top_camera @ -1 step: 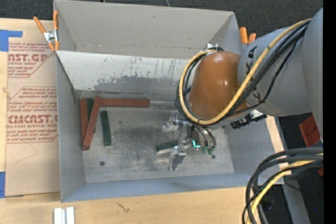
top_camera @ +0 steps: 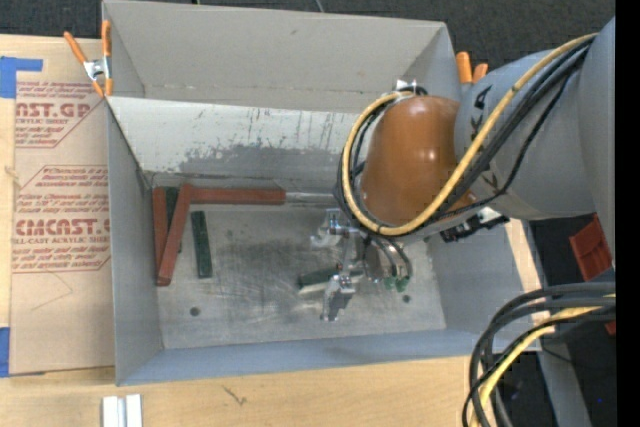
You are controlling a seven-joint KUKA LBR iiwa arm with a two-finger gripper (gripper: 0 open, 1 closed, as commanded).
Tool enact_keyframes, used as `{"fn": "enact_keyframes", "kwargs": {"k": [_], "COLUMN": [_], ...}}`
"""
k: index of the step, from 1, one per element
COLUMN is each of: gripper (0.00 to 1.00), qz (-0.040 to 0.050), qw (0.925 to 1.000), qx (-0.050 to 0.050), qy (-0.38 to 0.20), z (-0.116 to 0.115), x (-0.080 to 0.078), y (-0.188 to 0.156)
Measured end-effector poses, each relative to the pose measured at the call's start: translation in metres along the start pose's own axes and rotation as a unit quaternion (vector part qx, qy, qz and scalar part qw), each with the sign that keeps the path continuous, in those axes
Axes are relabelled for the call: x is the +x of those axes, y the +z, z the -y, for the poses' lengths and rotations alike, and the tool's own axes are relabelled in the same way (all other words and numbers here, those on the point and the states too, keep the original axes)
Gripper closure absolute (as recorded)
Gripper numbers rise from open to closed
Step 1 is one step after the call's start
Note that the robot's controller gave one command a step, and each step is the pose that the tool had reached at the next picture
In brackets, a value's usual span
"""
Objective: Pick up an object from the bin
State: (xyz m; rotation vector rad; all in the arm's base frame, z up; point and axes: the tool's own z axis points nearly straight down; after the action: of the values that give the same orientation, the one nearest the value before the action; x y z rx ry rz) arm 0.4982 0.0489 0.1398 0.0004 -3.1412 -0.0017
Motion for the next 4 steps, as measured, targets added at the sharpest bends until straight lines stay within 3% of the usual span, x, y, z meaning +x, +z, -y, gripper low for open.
{"fn": "enact_keyframes", "kwargs": {"k": [1,2,4], "gripper": [0.00,0.00,0.00], "qz": [0.0053,0.0012,0.0012], "qw": [1.0000,0.9999,0.9999], "qx": [0.000,-0.001,0.000], "qy": [-0.005,-0.013,-0.012], "z": [0.0148,0.0162,0.0147], "x": [0.0080,0.0013,0.0022], "y": [0.0683,0.0672,0.0657]}}
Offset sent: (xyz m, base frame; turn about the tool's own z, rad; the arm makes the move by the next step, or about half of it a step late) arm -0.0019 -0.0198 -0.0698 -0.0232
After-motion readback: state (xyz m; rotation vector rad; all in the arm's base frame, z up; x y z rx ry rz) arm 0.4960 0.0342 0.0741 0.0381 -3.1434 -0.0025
